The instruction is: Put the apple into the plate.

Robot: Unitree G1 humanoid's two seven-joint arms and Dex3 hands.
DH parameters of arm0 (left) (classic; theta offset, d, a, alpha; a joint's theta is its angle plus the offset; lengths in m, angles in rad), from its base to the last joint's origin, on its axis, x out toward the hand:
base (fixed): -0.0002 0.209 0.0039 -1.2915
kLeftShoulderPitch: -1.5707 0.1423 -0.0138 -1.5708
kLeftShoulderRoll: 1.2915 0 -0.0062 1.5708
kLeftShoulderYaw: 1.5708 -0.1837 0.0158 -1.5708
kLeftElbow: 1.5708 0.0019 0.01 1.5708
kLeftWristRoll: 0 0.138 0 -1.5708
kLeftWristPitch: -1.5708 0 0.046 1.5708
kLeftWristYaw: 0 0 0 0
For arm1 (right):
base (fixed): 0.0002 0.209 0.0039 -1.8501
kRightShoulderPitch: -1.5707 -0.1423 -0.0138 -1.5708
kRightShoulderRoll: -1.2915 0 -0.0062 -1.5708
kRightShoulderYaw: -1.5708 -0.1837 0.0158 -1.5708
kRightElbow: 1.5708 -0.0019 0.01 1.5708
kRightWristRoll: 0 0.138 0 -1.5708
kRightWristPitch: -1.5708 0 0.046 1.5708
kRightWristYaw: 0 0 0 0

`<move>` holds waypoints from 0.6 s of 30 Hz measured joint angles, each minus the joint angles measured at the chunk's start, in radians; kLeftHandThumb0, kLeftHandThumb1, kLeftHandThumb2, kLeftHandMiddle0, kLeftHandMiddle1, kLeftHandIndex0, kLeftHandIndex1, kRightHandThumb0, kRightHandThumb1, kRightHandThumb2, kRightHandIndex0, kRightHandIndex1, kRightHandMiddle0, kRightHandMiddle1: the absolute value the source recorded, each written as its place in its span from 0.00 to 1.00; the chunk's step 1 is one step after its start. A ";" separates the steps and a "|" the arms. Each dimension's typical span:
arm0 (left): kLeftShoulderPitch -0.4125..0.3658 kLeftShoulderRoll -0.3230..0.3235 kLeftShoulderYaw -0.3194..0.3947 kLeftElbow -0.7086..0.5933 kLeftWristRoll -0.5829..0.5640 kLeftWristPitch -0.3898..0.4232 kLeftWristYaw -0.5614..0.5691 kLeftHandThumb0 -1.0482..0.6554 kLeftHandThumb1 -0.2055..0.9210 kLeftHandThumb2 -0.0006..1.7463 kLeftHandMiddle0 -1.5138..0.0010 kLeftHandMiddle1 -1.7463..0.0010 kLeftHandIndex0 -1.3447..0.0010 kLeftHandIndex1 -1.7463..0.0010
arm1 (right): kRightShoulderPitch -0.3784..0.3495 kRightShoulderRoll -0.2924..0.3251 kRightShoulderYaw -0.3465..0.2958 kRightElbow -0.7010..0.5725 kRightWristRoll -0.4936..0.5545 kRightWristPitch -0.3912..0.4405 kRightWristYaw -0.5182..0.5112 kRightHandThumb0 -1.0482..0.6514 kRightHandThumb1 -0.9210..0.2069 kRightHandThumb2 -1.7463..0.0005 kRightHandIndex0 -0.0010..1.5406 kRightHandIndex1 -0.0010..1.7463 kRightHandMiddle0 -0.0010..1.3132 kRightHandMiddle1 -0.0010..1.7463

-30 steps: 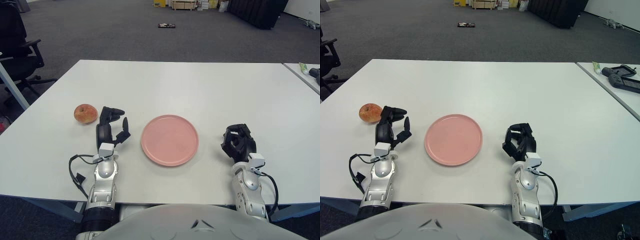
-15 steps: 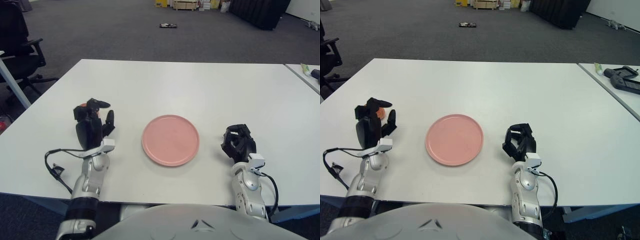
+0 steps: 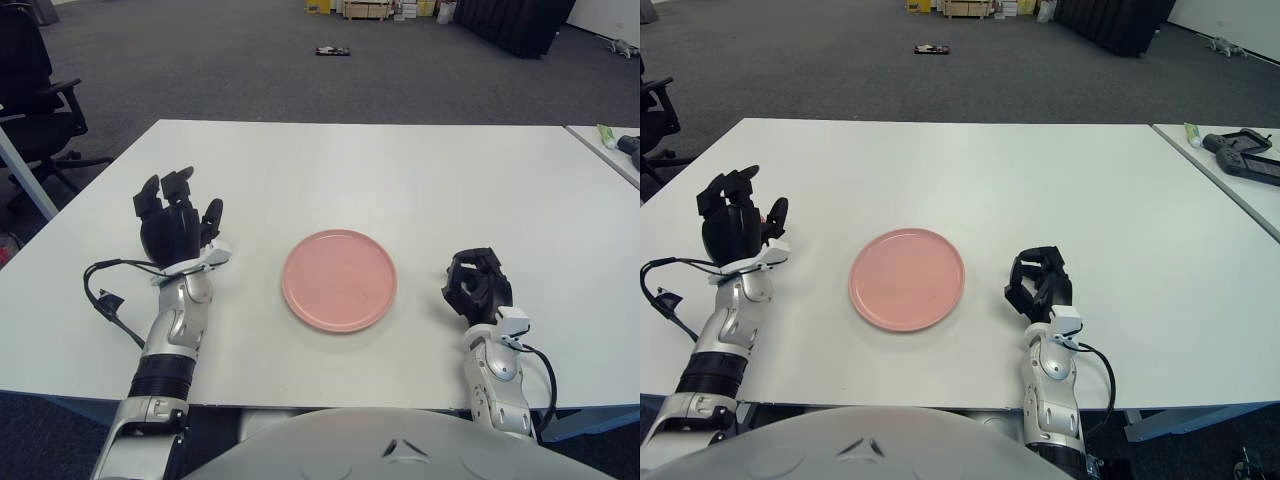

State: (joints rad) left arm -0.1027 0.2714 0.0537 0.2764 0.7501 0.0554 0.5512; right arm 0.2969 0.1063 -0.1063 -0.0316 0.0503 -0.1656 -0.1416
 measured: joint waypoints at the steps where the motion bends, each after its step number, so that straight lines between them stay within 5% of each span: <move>1: -0.009 0.009 0.000 0.015 -0.004 0.012 -0.009 0.03 0.91 0.27 1.00 1.00 1.00 0.97 | 0.000 0.000 0.000 0.000 0.000 0.000 0.000 0.38 0.31 0.43 0.48 1.00 0.31 1.00; 18: -0.209 0.086 -0.077 0.378 -0.072 0.024 -0.017 0.00 0.89 0.24 1.00 1.00 1.00 1.00 | -0.002 -0.003 -0.004 0.015 -0.001 -0.022 0.005 0.38 0.32 0.42 0.48 1.00 0.32 1.00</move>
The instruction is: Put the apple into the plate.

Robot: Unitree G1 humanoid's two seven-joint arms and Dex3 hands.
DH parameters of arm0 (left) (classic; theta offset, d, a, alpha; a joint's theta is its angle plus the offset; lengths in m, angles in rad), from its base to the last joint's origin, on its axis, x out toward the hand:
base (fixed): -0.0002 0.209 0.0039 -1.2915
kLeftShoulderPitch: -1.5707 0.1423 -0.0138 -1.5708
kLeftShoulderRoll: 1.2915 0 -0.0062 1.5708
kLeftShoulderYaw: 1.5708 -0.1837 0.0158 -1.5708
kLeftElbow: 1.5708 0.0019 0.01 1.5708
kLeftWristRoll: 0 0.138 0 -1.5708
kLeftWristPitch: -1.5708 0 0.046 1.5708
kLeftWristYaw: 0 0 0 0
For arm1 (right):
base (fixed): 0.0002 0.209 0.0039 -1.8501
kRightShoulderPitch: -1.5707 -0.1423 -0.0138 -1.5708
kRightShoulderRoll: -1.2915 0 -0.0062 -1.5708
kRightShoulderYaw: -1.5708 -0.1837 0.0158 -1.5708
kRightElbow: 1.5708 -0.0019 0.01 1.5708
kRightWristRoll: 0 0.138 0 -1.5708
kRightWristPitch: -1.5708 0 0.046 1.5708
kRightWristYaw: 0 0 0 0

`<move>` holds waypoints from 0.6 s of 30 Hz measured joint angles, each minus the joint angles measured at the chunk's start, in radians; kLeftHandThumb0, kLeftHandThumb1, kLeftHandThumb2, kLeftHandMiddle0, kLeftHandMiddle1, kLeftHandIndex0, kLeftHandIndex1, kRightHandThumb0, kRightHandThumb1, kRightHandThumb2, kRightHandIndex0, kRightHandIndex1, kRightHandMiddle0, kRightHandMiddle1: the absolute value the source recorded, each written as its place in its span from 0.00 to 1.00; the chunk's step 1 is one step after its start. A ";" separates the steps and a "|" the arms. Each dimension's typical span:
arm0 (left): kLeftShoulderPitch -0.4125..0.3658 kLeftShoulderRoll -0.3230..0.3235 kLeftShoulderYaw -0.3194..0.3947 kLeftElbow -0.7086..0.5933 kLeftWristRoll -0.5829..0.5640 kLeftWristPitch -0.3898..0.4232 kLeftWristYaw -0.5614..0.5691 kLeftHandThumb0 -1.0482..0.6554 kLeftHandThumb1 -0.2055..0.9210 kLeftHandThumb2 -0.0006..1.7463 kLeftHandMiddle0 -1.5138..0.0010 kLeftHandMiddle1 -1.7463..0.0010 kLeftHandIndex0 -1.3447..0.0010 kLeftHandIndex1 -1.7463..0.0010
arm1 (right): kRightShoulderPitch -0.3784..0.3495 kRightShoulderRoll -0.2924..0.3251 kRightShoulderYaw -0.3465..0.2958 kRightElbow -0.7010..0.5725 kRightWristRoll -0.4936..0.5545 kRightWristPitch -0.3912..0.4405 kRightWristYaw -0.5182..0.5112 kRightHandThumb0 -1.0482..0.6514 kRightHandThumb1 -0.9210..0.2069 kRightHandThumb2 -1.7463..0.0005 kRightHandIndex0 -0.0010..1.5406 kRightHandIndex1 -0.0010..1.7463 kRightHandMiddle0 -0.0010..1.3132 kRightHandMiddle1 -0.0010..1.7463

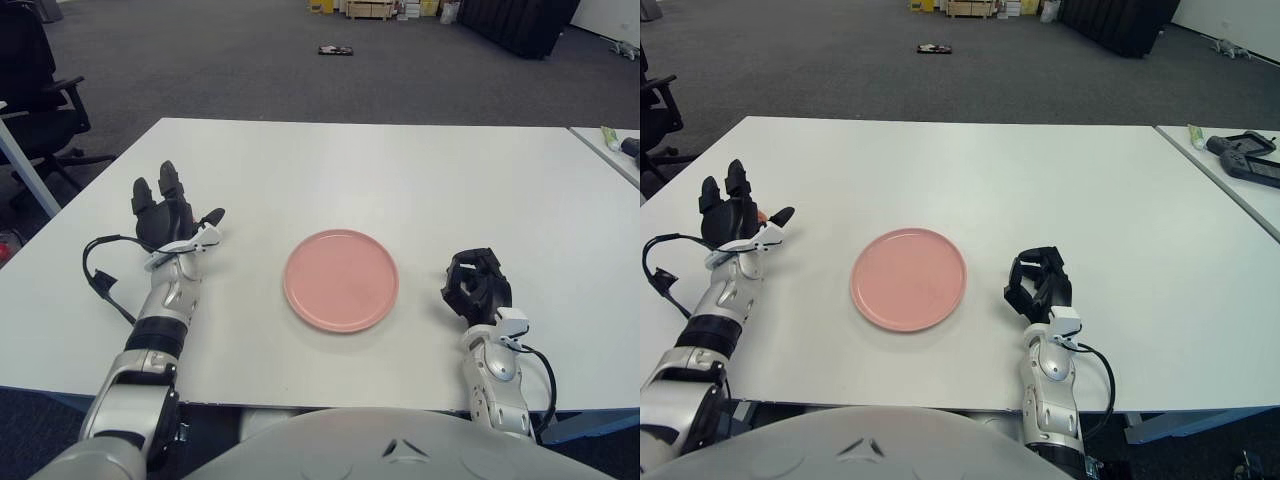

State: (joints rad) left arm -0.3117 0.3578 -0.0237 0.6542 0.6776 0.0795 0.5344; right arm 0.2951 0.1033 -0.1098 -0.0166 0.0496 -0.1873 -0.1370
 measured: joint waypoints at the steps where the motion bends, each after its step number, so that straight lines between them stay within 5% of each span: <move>1: -0.013 0.004 -0.005 0.029 -0.004 -0.005 0.002 0.00 0.89 0.24 1.00 1.00 1.00 1.00 | 0.000 0.000 0.000 0.000 0.000 0.000 0.000 0.38 0.32 0.42 0.48 1.00 0.32 1.00; 18: -0.180 0.072 -0.096 0.470 -0.071 -0.145 0.035 0.00 0.96 0.25 1.00 1.00 1.00 1.00 | 0.000 -0.005 -0.007 0.001 -0.002 -0.002 -0.003 0.38 0.32 0.42 0.49 1.00 0.32 1.00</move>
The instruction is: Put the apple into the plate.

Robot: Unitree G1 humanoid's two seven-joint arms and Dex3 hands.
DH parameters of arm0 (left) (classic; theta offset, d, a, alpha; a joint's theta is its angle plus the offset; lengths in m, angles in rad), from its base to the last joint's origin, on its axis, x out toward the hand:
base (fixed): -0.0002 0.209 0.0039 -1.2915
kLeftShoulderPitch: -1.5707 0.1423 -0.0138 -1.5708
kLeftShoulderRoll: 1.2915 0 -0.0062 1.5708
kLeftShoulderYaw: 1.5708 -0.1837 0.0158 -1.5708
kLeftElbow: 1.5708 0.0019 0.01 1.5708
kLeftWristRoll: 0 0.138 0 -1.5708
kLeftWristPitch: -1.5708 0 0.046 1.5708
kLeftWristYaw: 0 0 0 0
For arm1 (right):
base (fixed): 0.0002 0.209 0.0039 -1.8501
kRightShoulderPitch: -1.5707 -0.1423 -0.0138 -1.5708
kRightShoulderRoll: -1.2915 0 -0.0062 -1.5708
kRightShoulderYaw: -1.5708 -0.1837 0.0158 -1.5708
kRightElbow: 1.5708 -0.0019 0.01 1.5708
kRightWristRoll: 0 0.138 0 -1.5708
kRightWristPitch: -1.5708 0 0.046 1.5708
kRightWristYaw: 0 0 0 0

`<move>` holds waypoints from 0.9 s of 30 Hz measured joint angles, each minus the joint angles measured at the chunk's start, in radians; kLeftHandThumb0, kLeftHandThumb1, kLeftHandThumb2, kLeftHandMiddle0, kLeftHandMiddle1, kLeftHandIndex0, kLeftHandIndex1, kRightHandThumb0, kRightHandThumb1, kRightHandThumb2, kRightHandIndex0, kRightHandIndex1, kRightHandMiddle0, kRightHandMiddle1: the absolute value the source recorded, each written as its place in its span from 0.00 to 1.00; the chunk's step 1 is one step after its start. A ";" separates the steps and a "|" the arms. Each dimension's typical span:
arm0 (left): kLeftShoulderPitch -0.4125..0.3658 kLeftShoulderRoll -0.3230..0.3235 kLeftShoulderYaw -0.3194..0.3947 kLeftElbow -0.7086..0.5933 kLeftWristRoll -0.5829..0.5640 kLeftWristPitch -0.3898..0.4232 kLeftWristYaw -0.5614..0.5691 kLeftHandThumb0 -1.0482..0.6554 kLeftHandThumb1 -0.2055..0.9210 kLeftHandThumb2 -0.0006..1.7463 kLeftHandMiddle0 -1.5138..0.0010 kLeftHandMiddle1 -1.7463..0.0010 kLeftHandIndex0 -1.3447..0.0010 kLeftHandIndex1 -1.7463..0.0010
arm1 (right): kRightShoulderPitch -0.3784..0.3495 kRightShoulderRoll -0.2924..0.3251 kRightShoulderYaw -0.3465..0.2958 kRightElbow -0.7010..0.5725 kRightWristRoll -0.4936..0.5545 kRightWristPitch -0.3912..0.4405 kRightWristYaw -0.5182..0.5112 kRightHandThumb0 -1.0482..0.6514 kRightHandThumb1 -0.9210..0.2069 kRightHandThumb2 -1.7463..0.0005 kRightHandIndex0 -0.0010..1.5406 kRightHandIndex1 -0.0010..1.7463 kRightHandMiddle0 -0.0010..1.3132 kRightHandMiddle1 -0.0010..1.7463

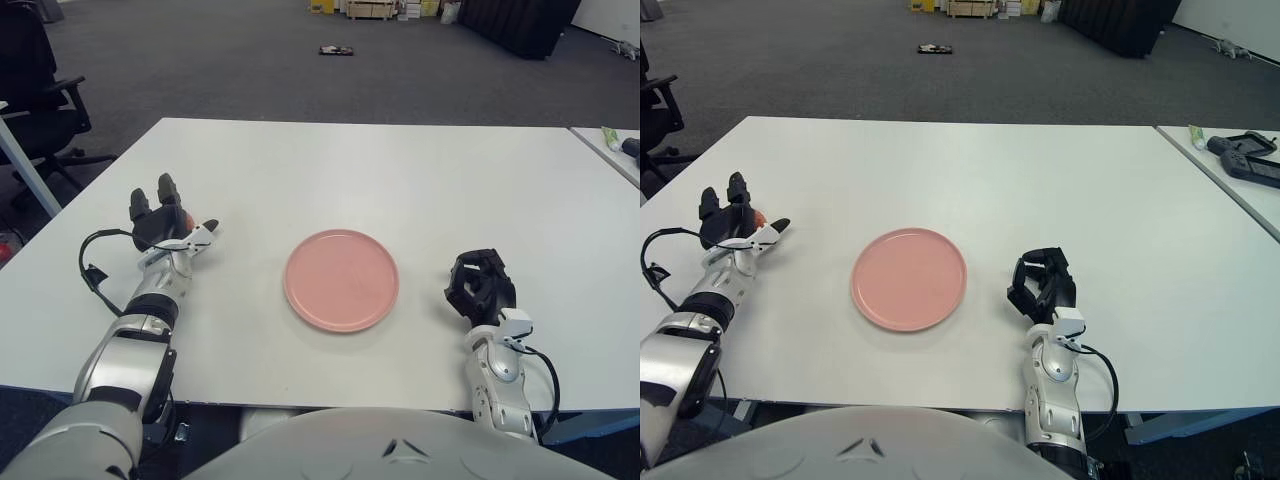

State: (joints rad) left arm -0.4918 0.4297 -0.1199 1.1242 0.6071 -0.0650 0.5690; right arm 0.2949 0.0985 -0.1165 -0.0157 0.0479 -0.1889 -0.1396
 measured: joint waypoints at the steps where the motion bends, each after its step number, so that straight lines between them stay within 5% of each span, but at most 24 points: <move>1: -0.007 0.001 -0.002 0.016 -0.005 -0.006 0.002 0.00 0.96 0.25 1.00 1.00 1.00 1.00 | 0.000 0.000 0.000 0.000 0.000 0.000 0.000 0.38 0.32 0.42 0.49 1.00 0.32 1.00; 5: -0.038 0.006 -0.011 0.084 -0.023 -0.035 0.001 0.00 0.98 0.25 1.00 1.00 0.99 1.00 | 0.000 0.000 0.000 0.000 0.001 0.002 0.000 0.38 0.32 0.42 0.48 1.00 0.32 1.00; 13: -0.068 0.021 -0.020 0.145 -0.065 -0.049 -0.045 0.02 1.00 0.28 0.97 0.98 1.00 0.70 | 0.003 0.000 0.000 -0.008 0.015 0.006 0.011 0.38 0.32 0.42 0.49 1.00 0.32 1.00; 27: -0.076 0.044 -0.021 0.160 -0.134 -0.059 -0.110 0.09 0.94 0.31 1.00 0.55 1.00 0.39 | 0.017 0.007 -0.010 -0.040 0.022 0.038 0.018 0.38 0.32 0.42 0.47 1.00 0.32 1.00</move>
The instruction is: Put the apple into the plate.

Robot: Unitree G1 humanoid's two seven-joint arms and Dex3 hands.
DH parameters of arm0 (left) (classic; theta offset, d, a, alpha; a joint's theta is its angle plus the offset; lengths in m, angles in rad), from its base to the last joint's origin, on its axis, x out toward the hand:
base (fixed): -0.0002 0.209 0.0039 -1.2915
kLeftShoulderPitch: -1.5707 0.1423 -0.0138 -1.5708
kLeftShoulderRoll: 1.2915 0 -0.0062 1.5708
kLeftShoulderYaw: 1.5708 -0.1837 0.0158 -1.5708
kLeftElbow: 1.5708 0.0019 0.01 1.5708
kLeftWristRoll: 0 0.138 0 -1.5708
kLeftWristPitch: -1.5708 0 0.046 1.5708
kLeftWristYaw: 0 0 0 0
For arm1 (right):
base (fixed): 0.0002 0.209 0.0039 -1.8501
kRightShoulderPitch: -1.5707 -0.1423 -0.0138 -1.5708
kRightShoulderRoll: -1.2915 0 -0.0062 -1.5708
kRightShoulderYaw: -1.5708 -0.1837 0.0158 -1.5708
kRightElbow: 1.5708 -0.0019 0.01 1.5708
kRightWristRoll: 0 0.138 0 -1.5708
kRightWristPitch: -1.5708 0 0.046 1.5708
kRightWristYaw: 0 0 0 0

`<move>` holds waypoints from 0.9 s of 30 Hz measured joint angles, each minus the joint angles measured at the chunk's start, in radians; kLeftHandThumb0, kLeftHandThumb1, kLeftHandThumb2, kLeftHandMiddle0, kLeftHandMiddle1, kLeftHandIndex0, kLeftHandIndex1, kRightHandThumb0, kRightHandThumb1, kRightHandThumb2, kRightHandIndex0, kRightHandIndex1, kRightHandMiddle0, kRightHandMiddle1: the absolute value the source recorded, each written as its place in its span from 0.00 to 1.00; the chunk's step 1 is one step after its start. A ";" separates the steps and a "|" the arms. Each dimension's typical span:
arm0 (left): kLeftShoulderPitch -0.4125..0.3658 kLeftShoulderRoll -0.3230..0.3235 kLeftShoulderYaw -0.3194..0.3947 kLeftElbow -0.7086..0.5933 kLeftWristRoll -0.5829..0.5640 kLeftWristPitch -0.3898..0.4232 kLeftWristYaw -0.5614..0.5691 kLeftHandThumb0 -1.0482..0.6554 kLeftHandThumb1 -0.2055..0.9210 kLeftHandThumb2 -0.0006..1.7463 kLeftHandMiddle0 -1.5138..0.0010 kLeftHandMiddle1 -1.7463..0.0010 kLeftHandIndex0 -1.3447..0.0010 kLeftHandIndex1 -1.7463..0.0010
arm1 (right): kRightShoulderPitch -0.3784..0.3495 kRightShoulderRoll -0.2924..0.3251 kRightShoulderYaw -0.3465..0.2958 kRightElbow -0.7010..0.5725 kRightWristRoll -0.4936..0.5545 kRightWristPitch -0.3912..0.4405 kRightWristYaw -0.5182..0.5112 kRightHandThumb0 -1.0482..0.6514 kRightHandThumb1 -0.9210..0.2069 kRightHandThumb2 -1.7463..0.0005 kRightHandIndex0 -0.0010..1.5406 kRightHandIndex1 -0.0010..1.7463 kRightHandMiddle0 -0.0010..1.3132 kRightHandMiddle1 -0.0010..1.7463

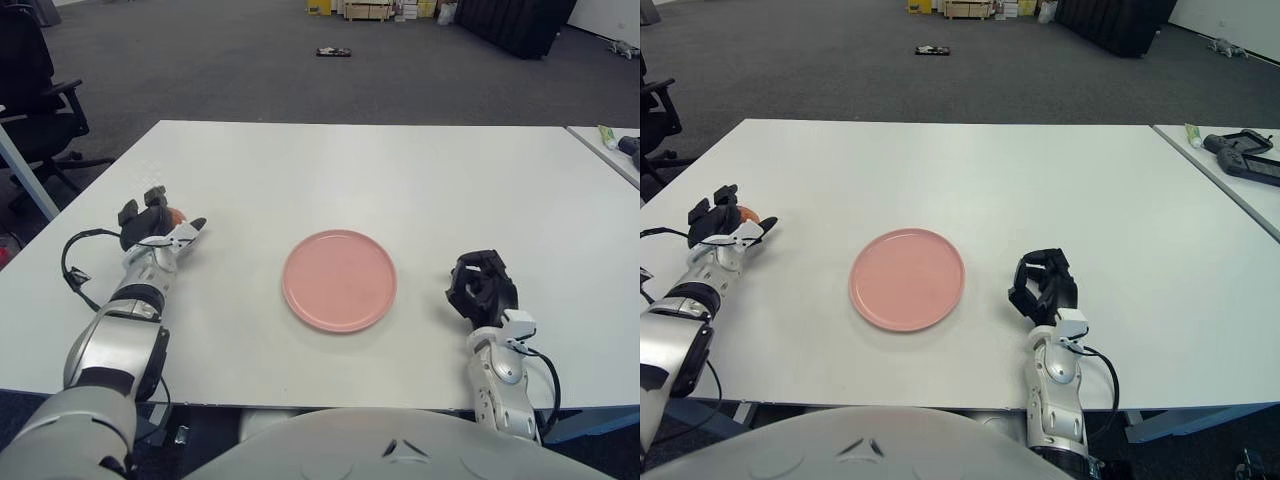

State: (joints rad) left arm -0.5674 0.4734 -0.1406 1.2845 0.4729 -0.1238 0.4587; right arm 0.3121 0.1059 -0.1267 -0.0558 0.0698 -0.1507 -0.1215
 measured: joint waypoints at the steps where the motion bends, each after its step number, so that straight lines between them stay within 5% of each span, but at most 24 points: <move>1: -0.001 0.000 0.000 0.001 -0.002 0.000 -0.002 0.10 0.92 0.33 1.00 0.53 1.00 0.38 | 0.000 0.001 0.000 0.000 0.000 0.001 0.000 0.38 0.32 0.42 0.46 1.00 0.32 1.00; 12: -0.001 0.003 -0.007 0.008 -0.022 -0.014 -0.005 0.14 0.83 0.45 0.95 0.35 1.00 0.17 | 0.000 0.003 -0.002 -0.001 -0.001 0.002 -0.003 0.38 0.32 0.42 0.47 1.00 0.32 1.00; 23: 0.007 0.012 -0.018 0.012 -0.023 -0.058 -0.005 0.23 0.68 0.59 0.82 0.27 0.87 0.05 | 0.000 0.002 -0.002 -0.001 -0.004 0.001 -0.003 0.37 0.33 0.41 0.49 1.00 0.33 1.00; 27: 0.008 0.013 -0.020 0.012 -0.023 -0.068 -0.005 0.31 0.70 0.57 0.77 0.21 0.79 0.02 | 0.001 0.000 -0.003 0.000 -0.003 -0.002 -0.003 0.37 0.33 0.41 0.49 1.00 0.33 1.00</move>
State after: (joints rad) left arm -0.5596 0.4863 -0.1601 1.2968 0.4495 -0.1921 0.4541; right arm 0.3134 0.1060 -0.1297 -0.0561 0.0663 -0.1524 -0.1245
